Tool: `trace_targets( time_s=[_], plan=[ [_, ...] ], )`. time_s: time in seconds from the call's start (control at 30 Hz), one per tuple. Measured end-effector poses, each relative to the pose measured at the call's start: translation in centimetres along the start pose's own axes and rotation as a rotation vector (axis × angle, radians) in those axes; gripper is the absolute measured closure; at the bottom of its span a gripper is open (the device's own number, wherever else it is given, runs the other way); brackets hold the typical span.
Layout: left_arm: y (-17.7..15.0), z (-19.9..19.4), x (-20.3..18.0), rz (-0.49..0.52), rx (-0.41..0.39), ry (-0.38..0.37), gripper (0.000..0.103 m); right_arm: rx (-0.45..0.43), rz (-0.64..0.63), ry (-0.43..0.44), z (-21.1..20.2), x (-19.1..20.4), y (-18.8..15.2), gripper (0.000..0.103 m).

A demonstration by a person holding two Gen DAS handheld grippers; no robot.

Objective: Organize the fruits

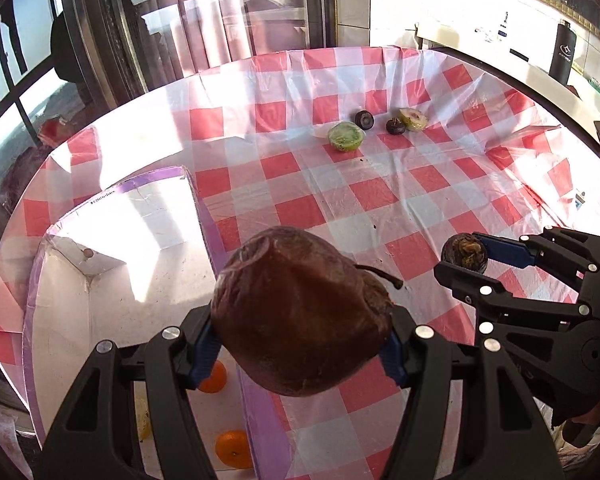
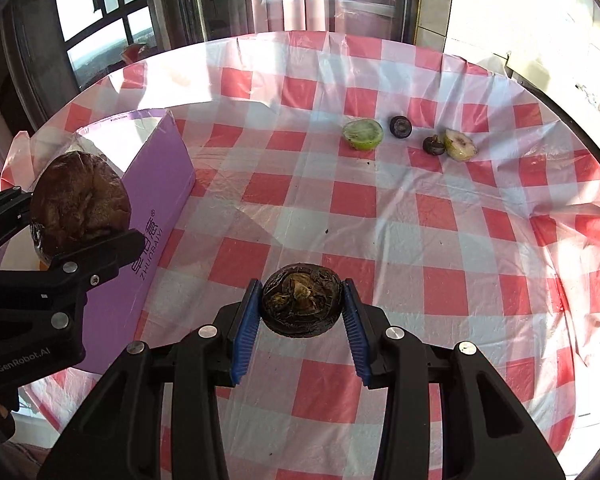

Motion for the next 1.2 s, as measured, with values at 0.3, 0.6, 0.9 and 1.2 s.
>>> trace_targets(
  time_s=[0.3,0.6,0.9,1.2],
  plan=[
    [-3.6,-1.2,6.0,-0.06,0.021,0.059,0.039,-0.045,-0.143,0.055,-0.5,8.4,-0.2,0.063],
    [-8.9,-1.8,11.5,-0.108,0.08,0.11,0.039,-0.07,-0.272,0.099,-0.3,16.0,-1.7,0.063],
    [-12.8,-0.5,14.9,-0.093,0.17,0.133,0.039,-0.013,-0.331,0.117,1.6,20.7,-3.5,0.063],
    [-14.3,0.7,16.2,-0.069,0.203,0.122,0.038,0.04,-0.349,0.095,3.3,21.8,-5.1,0.063]
  ],
)
Point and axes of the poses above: each gripper's, at about its wrist camera, not at the fingertips, and z roughly the way its jaws point, x to its left, y to its top, the point moved 1 cm from there along z, roughly the way its jaws point, and after that the axes turned 13 degrees about z, right-handed, at the moved point
